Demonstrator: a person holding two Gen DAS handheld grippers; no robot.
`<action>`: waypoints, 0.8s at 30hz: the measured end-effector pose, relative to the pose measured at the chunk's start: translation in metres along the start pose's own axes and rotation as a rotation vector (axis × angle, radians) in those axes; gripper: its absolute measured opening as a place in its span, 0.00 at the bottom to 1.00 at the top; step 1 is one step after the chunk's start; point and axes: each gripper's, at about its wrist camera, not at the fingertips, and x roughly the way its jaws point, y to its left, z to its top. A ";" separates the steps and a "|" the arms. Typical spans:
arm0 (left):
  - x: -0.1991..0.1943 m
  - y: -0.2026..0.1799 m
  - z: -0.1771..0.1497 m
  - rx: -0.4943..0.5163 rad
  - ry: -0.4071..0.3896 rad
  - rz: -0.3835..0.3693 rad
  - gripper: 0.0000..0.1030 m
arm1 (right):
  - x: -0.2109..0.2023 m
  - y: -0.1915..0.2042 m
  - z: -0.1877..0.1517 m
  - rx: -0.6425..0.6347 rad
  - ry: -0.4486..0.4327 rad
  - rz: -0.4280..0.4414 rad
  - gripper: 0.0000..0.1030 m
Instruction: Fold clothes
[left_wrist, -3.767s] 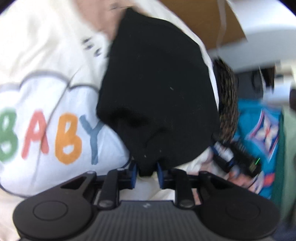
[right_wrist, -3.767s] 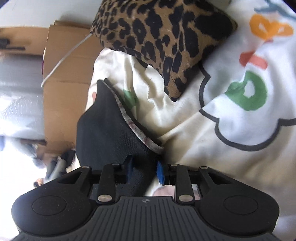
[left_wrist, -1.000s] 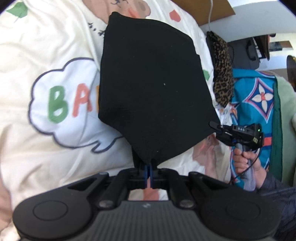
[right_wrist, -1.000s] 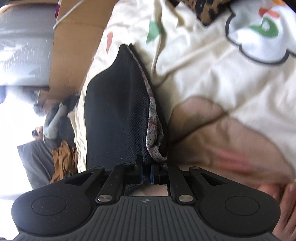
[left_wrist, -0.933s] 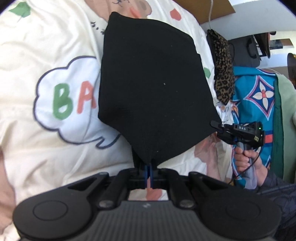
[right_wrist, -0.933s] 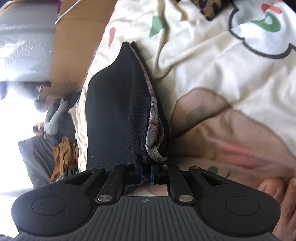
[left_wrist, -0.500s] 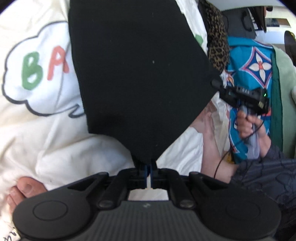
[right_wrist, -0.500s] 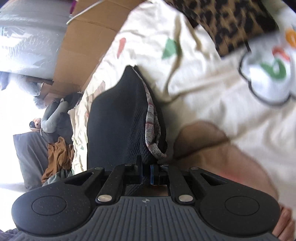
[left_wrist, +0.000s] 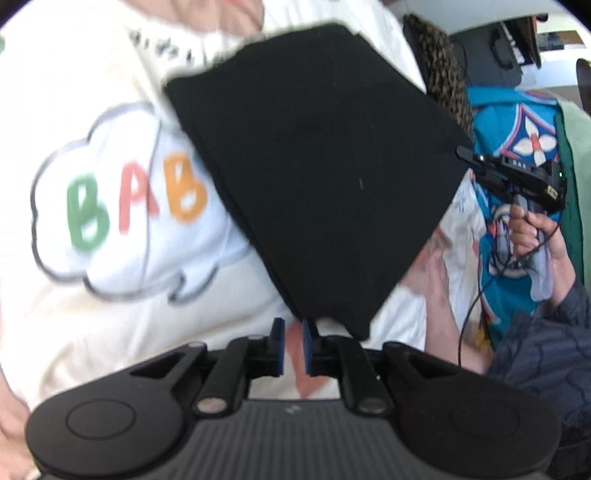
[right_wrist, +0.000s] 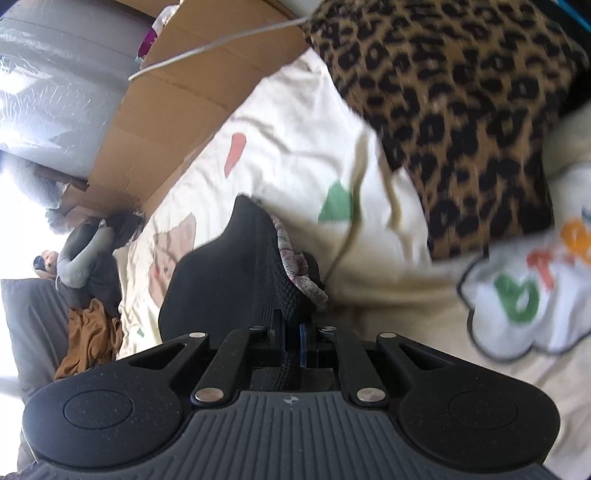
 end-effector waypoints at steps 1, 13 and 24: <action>-0.002 -0.002 0.003 0.002 -0.021 -0.003 0.09 | -0.001 0.001 0.006 -0.005 -0.008 -0.010 0.05; -0.009 -0.016 0.025 0.017 -0.129 0.010 0.10 | 0.001 0.005 0.059 -0.056 -0.060 -0.085 0.04; -0.010 -0.021 0.043 0.009 -0.177 0.035 0.15 | 0.015 -0.018 0.082 -0.034 -0.126 -0.172 0.07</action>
